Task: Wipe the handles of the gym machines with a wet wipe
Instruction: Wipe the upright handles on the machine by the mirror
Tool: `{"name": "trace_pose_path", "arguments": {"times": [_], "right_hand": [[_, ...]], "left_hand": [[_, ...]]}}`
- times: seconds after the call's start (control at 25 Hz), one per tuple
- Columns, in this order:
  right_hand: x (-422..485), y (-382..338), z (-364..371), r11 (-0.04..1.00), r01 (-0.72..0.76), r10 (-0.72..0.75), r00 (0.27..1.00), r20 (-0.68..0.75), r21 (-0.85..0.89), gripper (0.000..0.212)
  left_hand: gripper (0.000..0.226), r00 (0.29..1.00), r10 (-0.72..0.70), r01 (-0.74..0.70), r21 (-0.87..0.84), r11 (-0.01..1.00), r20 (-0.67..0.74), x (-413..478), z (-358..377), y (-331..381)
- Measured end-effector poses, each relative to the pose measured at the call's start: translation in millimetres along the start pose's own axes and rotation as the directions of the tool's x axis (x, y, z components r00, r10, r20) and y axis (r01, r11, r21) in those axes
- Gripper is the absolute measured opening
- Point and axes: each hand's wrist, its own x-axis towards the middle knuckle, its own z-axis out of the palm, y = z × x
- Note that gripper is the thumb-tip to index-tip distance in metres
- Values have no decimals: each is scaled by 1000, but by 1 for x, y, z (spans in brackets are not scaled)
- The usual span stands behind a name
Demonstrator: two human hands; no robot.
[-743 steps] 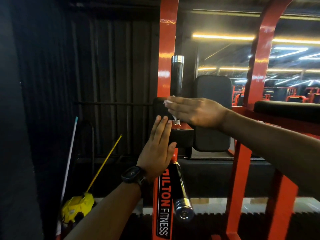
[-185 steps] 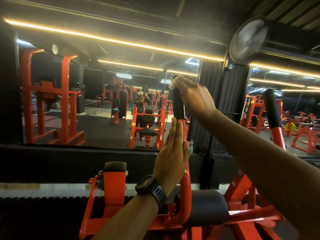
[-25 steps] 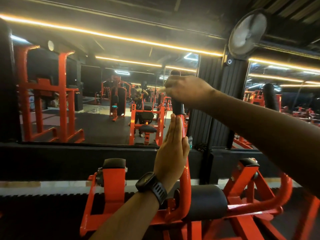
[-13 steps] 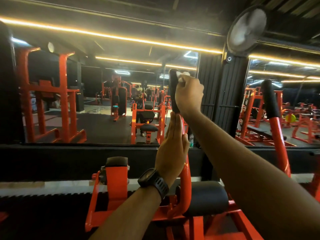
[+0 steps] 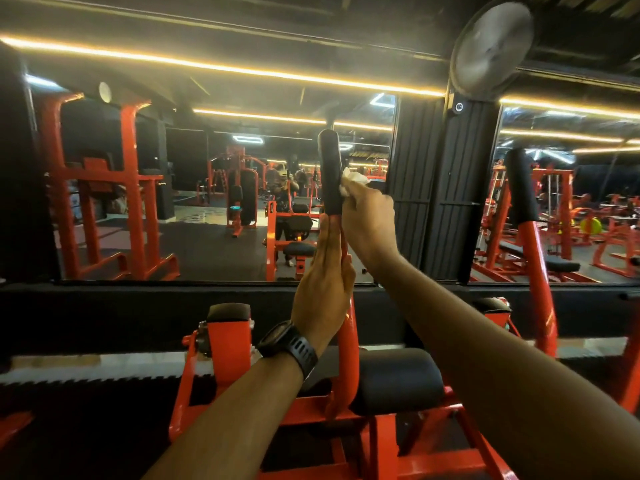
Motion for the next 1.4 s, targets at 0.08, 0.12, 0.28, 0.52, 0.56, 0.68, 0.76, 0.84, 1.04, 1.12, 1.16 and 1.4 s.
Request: {"name": "trace_pose_path", "arguments": {"times": [0.08, 0.12, 0.28, 0.52, 0.56, 0.68, 0.76, 0.84, 1.04, 1.12, 1.16, 1.4], "right_hand": [[1, -1, -4, 997, -47, 45, 999, 27, 66, 21], [-1, 1, -6, 989, -95, 92, 995, 39, 109, 24], [-24, 7, -16, 988, -117, 110, 991, 78, 103, 31], [-42, 4, -42, 972, 60, -60, 998, -7, 225, 19], [-47, 3, -47, 958, 18, -25, 999, 21, 286, 18], [-67, 2, -73, 883, -91, 27, 989, 144, 461, 24], [-79, 0, -96, 873, -129, 42, 981, 190, 470, 22], [-90, -2, -115, 881, -152, 73, 979, 190, 449, 18], [-122, 7, -159, 850, -200, 205, 978, 44, 487, 20], [-137, 9, -180, 860, -205, 225, 974, 14, 467, 24], [-143, 9, -192, 866, -207, 224, 974, 16, 456, 25], [-164, 25, -254, 786, -323, 345, 937, 58, 527, 19]], "left_hand": [[65, 1000, 2, -2, 3, 1000, 12, 1, 0, 1], [65, 1000, -7, 7, 11, 1000, 25, 1, -1, 3], [68, 997, -67, 65, 45, 997, 39, 1, -7, 8], [46, 967, -185, 123, -317, 941, -174, -2, -11, 56], [47, 961, -215, 143, -357, 923, -171, -3, -13, 67], [46, 958, -226, 144, -384, 912, -178, -12, -19, 94], [34, 951, -245, 154, -395, 906, -191, -14, -21, 107], [26, 942, -296, 188, -476, 859, -161, -14, -21, 117], [17, 947, -320, 220, -676, 703, -25, -31, -12, 162], [17, 950, -313, 228, -720, 656, 16, -39, -7, 178], [17, 952, -305, 232, -739, 633, 38, -42, -3, 186], [11, 957, -284, 243, -713, 658, 64, -48, 35, 232]]}}
